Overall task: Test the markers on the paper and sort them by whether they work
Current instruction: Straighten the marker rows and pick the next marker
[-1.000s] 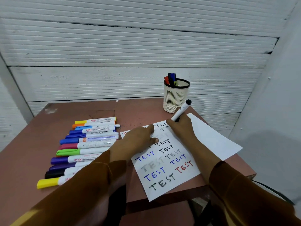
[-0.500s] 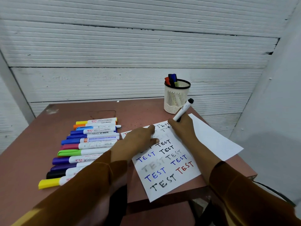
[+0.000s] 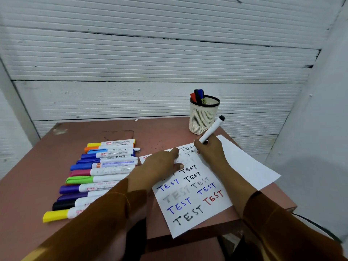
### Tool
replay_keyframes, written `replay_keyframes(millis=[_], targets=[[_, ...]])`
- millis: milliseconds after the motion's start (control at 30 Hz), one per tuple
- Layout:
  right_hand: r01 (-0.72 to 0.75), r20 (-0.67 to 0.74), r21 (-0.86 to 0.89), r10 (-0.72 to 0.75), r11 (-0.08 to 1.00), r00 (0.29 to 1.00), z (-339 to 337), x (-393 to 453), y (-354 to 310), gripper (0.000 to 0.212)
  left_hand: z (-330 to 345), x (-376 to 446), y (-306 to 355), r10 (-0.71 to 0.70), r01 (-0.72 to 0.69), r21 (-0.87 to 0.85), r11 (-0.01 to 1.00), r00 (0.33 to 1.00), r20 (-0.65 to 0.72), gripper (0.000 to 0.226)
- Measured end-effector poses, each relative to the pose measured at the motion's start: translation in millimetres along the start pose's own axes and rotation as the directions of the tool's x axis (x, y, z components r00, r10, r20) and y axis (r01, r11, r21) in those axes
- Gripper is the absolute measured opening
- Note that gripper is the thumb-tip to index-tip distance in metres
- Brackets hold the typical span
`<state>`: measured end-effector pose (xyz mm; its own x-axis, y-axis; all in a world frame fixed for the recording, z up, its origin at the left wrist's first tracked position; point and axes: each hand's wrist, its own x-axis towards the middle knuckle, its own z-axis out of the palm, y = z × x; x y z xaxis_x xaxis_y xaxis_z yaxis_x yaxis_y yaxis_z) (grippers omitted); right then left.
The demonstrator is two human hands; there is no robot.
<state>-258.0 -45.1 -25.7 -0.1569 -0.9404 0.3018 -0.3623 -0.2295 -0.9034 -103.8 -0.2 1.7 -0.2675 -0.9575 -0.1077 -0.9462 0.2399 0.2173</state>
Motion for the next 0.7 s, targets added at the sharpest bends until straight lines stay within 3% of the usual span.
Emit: replay_keyframes(millis=[267,700], targets=[[-0.003,-0.006,-0.11,0.003,0.994,1.0,1.6,-2.4,-3.3,0.027,-0.6,-0.2,0.8,-0.002,0.002,-0.004,1.0,1.0,0.01,0.042],[-0.016,0.006,-0.12,0.016,0.993,1.0,2.4,-1.0,-3.8,0.025,-2.1,-0.9,0.6,-0.001,0.001,-0.011,1.0,1.0,0.016,0.043]])
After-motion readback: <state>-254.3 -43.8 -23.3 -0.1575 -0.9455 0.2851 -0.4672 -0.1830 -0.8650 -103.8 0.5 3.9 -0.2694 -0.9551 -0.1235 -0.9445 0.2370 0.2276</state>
